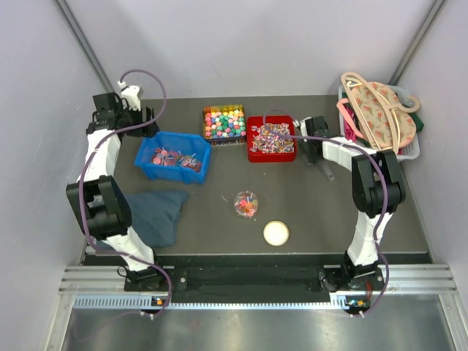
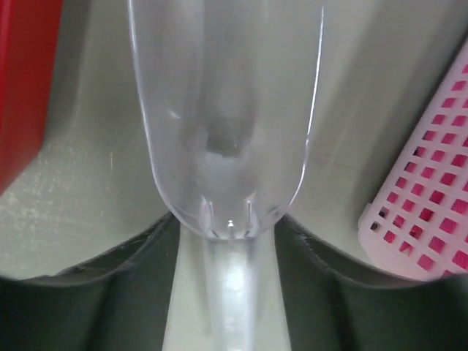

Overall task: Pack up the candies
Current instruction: Place the spatula at the center of the board, then pick up the bottle lid at the center of the board.

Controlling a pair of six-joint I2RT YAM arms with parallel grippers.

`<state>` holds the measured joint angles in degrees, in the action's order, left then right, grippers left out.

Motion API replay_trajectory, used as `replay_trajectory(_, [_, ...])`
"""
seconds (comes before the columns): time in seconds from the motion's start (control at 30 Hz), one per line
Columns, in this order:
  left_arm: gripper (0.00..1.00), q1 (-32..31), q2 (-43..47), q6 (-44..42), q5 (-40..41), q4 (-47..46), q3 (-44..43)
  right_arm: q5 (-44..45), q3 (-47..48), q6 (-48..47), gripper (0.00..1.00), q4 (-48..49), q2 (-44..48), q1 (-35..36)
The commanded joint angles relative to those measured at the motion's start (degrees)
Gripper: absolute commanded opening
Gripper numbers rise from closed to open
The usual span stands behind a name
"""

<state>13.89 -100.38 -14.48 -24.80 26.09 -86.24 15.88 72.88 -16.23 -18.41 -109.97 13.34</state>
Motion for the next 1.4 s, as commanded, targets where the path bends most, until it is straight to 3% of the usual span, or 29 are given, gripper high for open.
replay_trajectory(0.0, [0.82, 0.0, 6.9, 1.7, -9.0, -1.6, 0.9, -1.4, 1.2, 0.1, 0.62, 0.3, -0.2, -0.4])
replay_trajectory(0.03, [0.83, -0.4, 7.6, 1.8, -10.4, -1.6, 1.4, -1.6, 1.0, 0.0, 0.73, 0.3, 0.5, -0.4])
replay_trajectory(0.13, [0.85, -1.8, 10.8, 1.6, -11.7, -1.8, 3.3, -2.3, 0.8, -0.2, 0.79, -0.3, 4.1, -0.5])
replay_trajectory(0.43, [0.89, -5.2, 16.9, 2.7, -13.0, -2.3, 7.9, -8.4, 1.7, 0.1, 0.82, -8.3, 17.7, -0.2])
replay_trajectory(0.57, [0.9, -6.2, 18.2, 3.1, -13.3, -3.4, 11.0, -11.0, -0.5, -2.5, 0.81, -12.9, 23.5, 4.7])
replay_trajectory(0.67, [0.9, -7.9, 19.0, 2.8, -13.1, -3.7, 13.4, -14.1, -4.0, -4.9, 0.78, -14.6, 28.4, 10.1])
replay_trajectory(0.8, [0.9, -9.7, 20.6, 2.6, -12.7, -4.8, 16.6, -20.7, -9.8, -9.2, 0.59, -17.5, 33.6, 16.7])
replay_trajectory(0.9, [0.9, -10.5, 21.9, 1.6, -12.5, -5.0, 18.8, -24.8, -15.8, -13.8, 0.52, -19.7, 38.4, 21.2])
replay_trajectory(1.13, [0.91, -10.8, 25.1, -0.5, -10.4, -5.2, 22.2, -28.8, -23.0, -21.1, 0.5, -25.4, 45.2, 31.2])
replay_trajectory(1.37, [0.91, -10.6, 25.6, -2.0, -8.0, -5.2, 24.3, -26.1, -25.4, -23.4, 0.49, -24.7, 41.7, 41.4])
